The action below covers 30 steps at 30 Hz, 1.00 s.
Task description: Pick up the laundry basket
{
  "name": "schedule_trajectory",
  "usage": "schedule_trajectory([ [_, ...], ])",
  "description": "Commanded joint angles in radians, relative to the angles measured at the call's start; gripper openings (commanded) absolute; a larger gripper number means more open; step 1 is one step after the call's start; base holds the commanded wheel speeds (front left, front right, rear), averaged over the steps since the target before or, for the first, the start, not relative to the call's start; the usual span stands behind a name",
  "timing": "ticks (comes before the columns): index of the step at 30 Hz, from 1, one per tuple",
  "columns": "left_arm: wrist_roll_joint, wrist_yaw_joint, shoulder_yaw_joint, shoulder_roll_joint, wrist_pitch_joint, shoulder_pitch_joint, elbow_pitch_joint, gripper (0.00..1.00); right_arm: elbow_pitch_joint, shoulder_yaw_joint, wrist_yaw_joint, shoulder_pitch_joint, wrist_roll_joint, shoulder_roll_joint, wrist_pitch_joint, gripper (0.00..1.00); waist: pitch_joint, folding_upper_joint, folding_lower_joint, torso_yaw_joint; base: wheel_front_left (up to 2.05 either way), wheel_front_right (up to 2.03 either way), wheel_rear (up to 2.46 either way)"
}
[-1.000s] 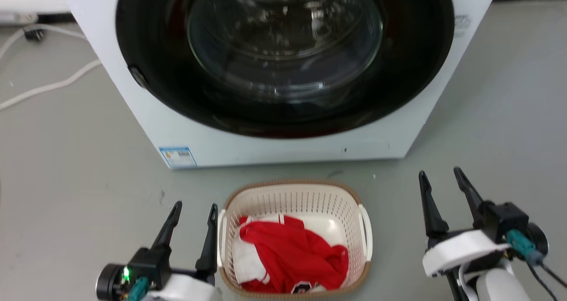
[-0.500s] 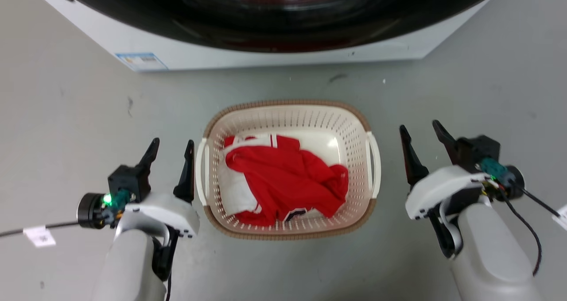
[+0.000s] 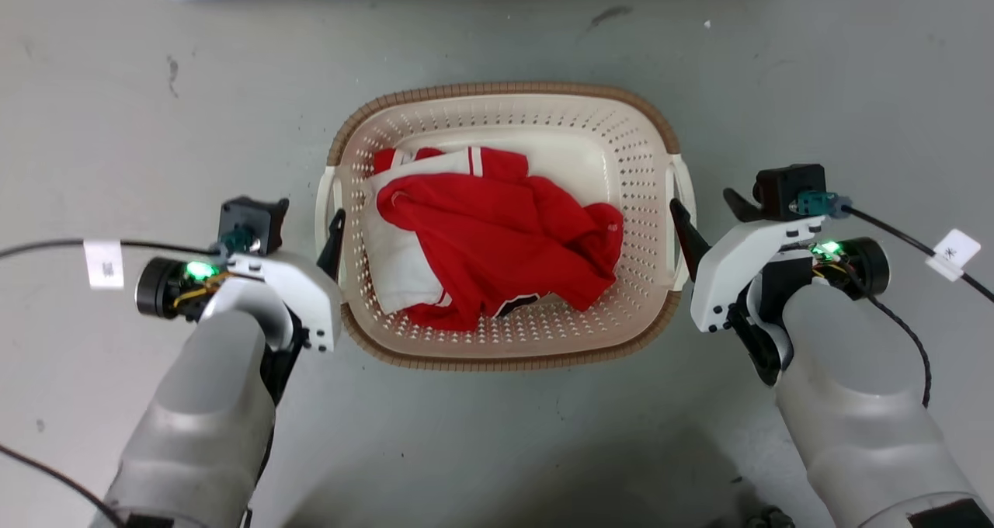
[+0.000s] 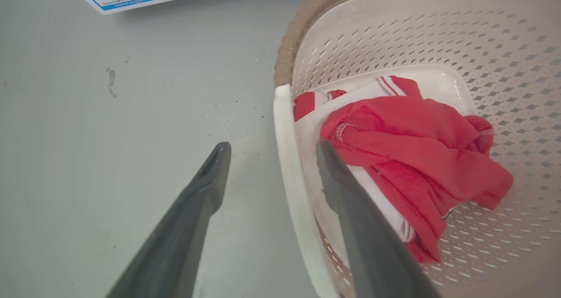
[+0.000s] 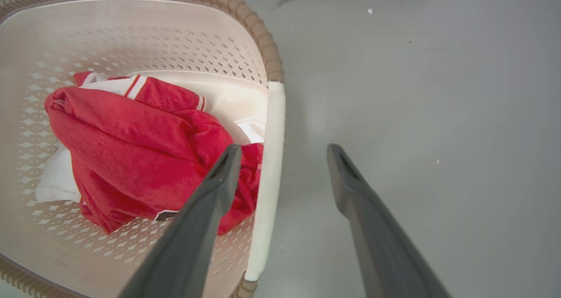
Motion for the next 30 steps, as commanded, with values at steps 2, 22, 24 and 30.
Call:
schedule_trajectory([
  [2,-0.041,0.0,-0.046,0.011,0.012,-0.061,0.049,1.0,0.056,0.029,-0.001,-0.041,0.08,0.0,0.049,1.0,0.04,0.0,-0.0003,0.015,0.0,0.0,0.0],
  [22,-0.301,0.0,-0.367,0.049,0.103,-0.244,0.134,1.0,0.286,0.165,-0.001,-0.255,0.198,-0.001,0.084,1.0,0.153,0.0,-0.0003,0.04,0.0,0.0,0.0],
  [24,-0.322,0.0,-0.387,0.046,0.103,-0.244,0.132,0.0,0.296,0.174,-0.001,-0.261,0.206,-0.001,0.088,0.34,0.156,0.0,-0.0003,0.042,0.0,0.0,0.0],
  [30,-0.38,0.002,-0.445,0.063,0.08,-0.257,0.121,0.0,0.323,0.19,0.001,-0.281,0.2,-0.002,0.071,0.0,0.161,0.0,-0.0003,0.048,0.0,0.0,0.0],
])
